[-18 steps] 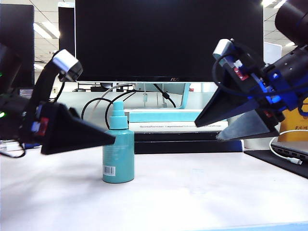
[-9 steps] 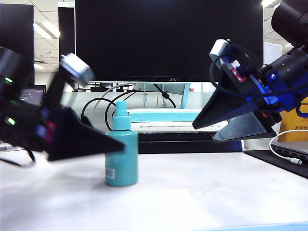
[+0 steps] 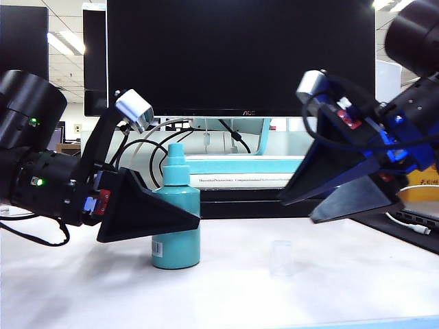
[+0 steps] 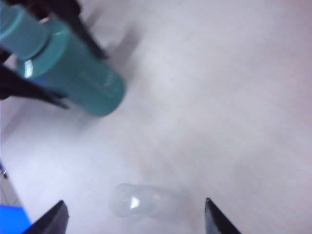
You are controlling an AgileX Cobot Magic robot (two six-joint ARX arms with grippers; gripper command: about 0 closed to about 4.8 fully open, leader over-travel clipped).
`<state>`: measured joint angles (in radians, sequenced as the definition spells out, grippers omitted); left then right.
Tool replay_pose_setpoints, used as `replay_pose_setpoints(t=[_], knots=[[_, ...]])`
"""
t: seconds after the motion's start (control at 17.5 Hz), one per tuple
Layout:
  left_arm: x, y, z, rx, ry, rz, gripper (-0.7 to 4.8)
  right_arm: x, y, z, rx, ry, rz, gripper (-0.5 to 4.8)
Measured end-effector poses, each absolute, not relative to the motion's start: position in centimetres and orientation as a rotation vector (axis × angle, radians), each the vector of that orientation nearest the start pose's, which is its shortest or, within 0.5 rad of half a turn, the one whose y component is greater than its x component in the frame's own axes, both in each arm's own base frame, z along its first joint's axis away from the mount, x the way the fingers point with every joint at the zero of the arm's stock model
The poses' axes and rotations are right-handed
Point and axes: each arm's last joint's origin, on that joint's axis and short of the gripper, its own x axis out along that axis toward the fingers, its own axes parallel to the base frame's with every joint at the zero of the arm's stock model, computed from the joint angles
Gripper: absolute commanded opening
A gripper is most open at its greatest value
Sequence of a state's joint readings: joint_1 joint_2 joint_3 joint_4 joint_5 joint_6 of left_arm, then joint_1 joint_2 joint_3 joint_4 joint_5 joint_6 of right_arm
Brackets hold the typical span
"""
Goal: Pick up the sprayer with the left hand, pick up its lid with the right hand then put the lid on the sprayer.
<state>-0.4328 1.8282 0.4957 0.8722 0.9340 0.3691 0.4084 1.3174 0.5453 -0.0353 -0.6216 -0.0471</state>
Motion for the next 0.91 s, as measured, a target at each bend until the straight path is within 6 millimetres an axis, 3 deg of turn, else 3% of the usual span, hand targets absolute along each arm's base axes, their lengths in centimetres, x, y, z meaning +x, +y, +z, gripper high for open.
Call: replay_pose_setpoints(t=[0.34,0.8,0.86,0.91], knots=[[24.4,-13.8,9.7,0.191,0.220,-1.410,2.11,20.0,12.6,15.6,-0.074,0.842,1.012,3.60],[24.4,-13.8,9.7,0.195,0.216,-1.410,2.11,20.2,13.1,14.2,-0.164,0.872,0.990,3.59],[24.4,-13.8,9.6,0.195,0.216,-1.411,2.11,20.2,13.2,14.2,-0.164,0.866,0.994,3.50],[24.4,-13.8,9.6,0.197,0.214,-1.411,2.11,20.3,13.2,14.1,-0.165,0.859,0.995,2.99]])
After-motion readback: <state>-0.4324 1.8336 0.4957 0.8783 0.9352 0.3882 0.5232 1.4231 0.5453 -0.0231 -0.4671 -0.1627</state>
